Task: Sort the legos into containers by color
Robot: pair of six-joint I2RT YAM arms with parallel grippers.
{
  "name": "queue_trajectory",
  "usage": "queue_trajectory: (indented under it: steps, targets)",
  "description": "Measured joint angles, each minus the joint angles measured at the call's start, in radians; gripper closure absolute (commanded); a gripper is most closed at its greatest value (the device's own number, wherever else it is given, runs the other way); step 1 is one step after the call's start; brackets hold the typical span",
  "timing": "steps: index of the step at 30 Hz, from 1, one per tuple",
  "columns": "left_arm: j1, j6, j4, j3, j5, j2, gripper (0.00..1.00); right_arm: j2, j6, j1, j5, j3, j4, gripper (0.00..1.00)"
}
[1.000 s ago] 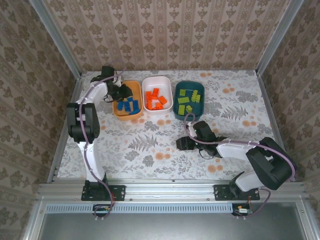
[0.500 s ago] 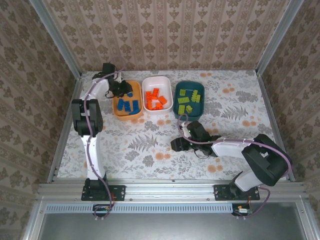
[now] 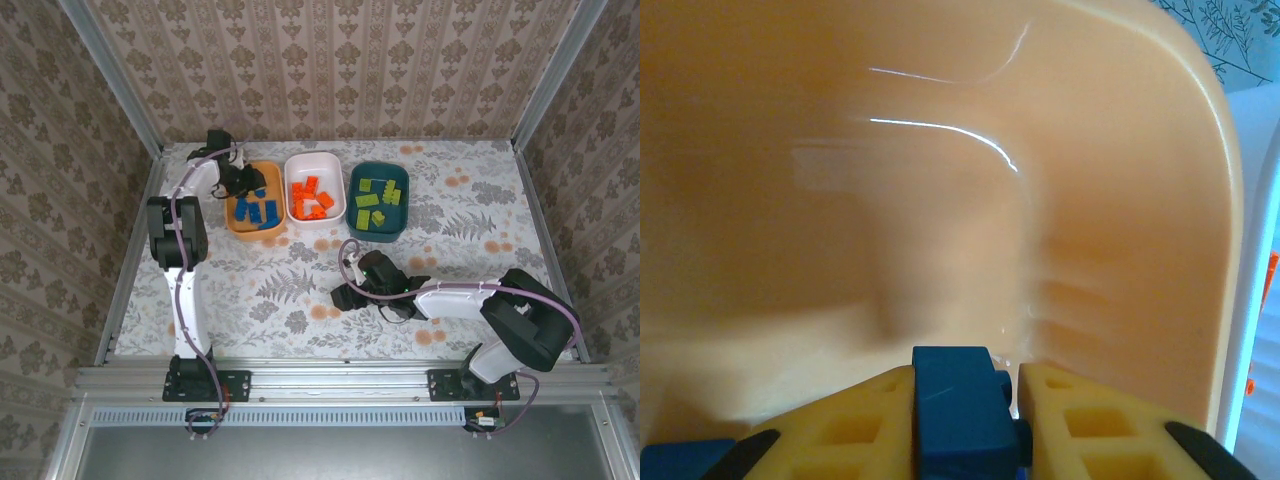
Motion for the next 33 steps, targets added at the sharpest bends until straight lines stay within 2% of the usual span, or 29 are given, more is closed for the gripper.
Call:
queue_trajectory:
  steps: [10, 23, 28, 33]
  targets:
    - [0.000, 0.001, -0.001, 0.000, 0.000, 0.000, 0.63, 0.003, -0.015, 0.003, 0.003, 0.000, 0.000, 0.34]
    - [-0.002, 0.002, 0.000, -0.017, -0.001, -0.014, 0.48, 0.003, -0.019, 0.006, 0.004, 0.003, -0.001, 0.33]
    - [-0.002, 0.002, 0.010, -0.103, -0.007, -0.116, 0.45, 0.001, -0.019, 0.006, 0.007, 0.003, 0.001, 0.33]
    - [-0.004, 0.001, 0.043, -0.210, -0.012, -0.309, 0.39, -0.028, -0.019, 0.006, 0.020, 0.000, 0.006, 0.33]
